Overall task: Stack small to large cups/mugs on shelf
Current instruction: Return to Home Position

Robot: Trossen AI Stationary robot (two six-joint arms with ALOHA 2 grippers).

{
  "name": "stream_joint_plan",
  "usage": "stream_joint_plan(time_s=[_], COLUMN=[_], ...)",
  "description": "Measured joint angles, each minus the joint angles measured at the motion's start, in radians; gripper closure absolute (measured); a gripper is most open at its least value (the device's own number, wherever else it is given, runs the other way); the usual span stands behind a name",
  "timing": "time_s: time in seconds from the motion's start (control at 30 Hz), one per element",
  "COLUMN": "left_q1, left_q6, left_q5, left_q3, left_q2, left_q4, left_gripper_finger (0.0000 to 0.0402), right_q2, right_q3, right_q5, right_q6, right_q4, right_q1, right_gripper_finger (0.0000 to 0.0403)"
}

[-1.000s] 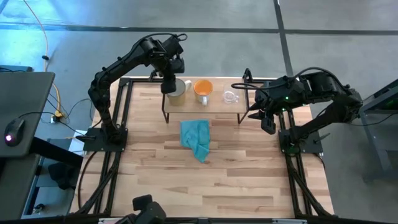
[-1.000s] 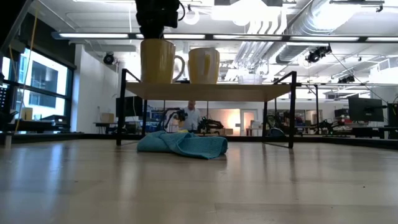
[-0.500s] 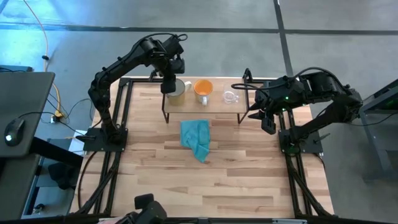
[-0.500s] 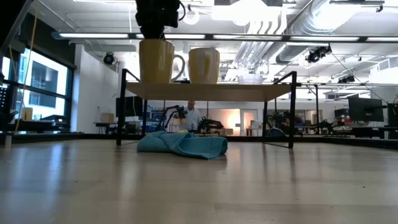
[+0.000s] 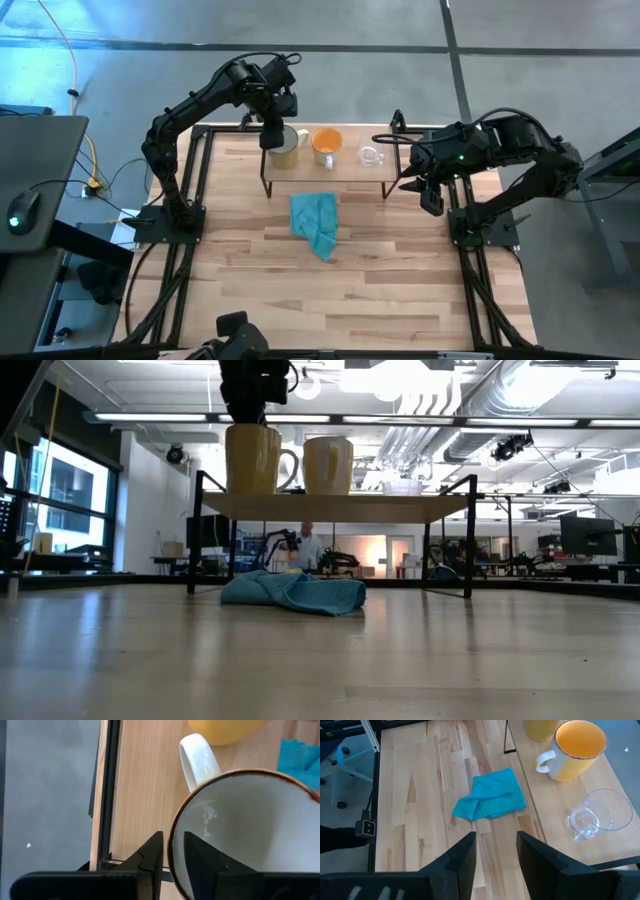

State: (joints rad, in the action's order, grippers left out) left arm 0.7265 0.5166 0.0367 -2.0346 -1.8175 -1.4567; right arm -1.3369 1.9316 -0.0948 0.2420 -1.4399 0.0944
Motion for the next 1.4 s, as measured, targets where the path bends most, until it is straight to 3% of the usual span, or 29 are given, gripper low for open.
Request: stream_joint_plan(time_s=[0.9, 1.4], left_q1=[0.000, 0.000], left_q6=[-0.028, -0.032], left_q5=[-0.005, -0.025], left_q3=[0.000, -0.054], left_q2=[0.000, 0.014], left_q4=[-0.001, 0.008], left_gripper_finger=[0.0264, 0.0263], right_q2=[0.000, 0.000], right_q3=[0.000, 0.000], right_q5=[0.000, 0.000], right_q6=[0.000, -0.008], right_q4=[0.000, 0.000], right_q1=[0.000, 0.000], right_gripper_finger=[0.0269, 0.0269])
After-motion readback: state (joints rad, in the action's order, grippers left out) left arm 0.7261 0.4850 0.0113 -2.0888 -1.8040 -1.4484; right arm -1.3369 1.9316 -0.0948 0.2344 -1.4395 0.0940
